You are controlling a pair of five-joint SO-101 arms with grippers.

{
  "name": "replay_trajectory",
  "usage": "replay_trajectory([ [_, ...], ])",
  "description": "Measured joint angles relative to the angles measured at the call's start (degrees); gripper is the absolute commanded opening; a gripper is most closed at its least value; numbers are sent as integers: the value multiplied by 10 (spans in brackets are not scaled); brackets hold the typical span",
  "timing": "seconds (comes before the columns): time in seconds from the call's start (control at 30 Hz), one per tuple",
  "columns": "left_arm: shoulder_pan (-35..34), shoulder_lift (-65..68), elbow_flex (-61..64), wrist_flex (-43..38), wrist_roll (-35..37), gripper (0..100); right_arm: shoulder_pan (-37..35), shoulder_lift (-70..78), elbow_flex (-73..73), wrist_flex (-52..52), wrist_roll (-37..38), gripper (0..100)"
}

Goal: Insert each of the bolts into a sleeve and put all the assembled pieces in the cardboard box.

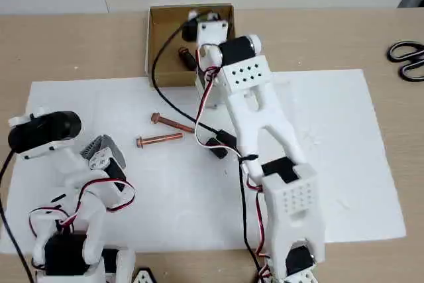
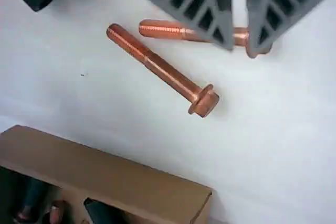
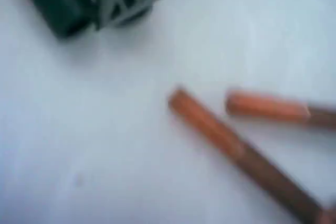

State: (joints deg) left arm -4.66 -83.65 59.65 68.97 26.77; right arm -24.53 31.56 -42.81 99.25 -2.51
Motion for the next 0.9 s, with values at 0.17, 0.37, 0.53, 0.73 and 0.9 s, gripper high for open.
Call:
replay_trajectory([
  [0.17,0,0,0,25,0,6,0,-65,112,0,83,194],
  [0.37,0,0,0,30,0,6,0,-75,174,0,187,194],
  [0.53,0,0,0,30,0,6,0,-76,189,0,248,194],
  [0.73,0,0,0,30,0,6,0,-76,192,-4,303,194],
  [0.9,0,0,0,30,0,6,0,-73,195,-18,326,194],
])
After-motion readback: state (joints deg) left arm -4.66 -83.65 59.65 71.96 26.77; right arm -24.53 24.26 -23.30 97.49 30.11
